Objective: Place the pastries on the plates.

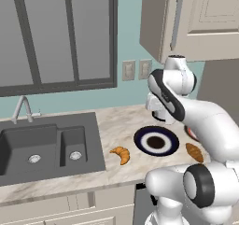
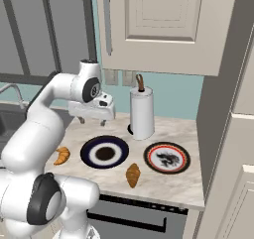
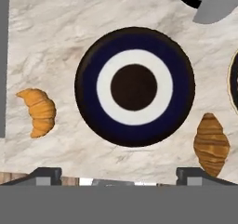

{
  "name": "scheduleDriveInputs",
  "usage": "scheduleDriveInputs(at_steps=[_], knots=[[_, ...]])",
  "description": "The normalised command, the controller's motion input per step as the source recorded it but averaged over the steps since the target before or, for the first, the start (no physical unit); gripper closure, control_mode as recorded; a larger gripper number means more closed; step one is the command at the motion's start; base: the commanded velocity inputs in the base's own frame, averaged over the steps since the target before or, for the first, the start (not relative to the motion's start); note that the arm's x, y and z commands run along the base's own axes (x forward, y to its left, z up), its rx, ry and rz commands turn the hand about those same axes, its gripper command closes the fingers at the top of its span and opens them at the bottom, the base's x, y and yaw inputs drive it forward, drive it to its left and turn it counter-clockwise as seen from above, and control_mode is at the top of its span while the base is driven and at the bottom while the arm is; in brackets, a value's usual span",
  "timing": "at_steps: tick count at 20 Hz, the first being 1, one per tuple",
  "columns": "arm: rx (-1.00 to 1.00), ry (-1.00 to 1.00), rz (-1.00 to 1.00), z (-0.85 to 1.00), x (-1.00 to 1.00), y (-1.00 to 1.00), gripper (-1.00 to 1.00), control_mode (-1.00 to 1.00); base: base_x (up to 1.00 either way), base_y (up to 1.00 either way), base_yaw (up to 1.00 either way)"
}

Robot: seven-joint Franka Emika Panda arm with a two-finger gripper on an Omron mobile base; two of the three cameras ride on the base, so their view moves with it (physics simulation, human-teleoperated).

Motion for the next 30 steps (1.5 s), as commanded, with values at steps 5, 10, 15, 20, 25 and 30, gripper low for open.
scheduleDriveInputs(at_steps=[5, 10, 15, 20, 25, 30], knots=[[0.00, 0.21, 0.00, -0.54, -0.01, -0.67, -1.00, -1.00, 0.00, 0.00, 0.00], [0.01, 0.21, 0.00, -0.43, -0.21, -0.38, -1.00, -1.00, 0.00, 0.00, 0.00], [0.00, 0.17, 0.00, -0.46, -0.01, -0.34, -1.00, -1.00, 0.00, 0.00, 0.00], [0.00, 0.12, 0.00, -0.47, 0.00, -0.36, -1.00, -1.00, 0.00, 0.00, 0.00], [0.00, 0.06, 0.00, -0.19, 0.00, -0.29, -1.00, -1.00, 0.00, 0.00, 0.00], [0.00, 0.00, 0.00, -0.20, 0.00, -0.49, -1.00, -1.00, 0.00, 0.00, 0.00]])
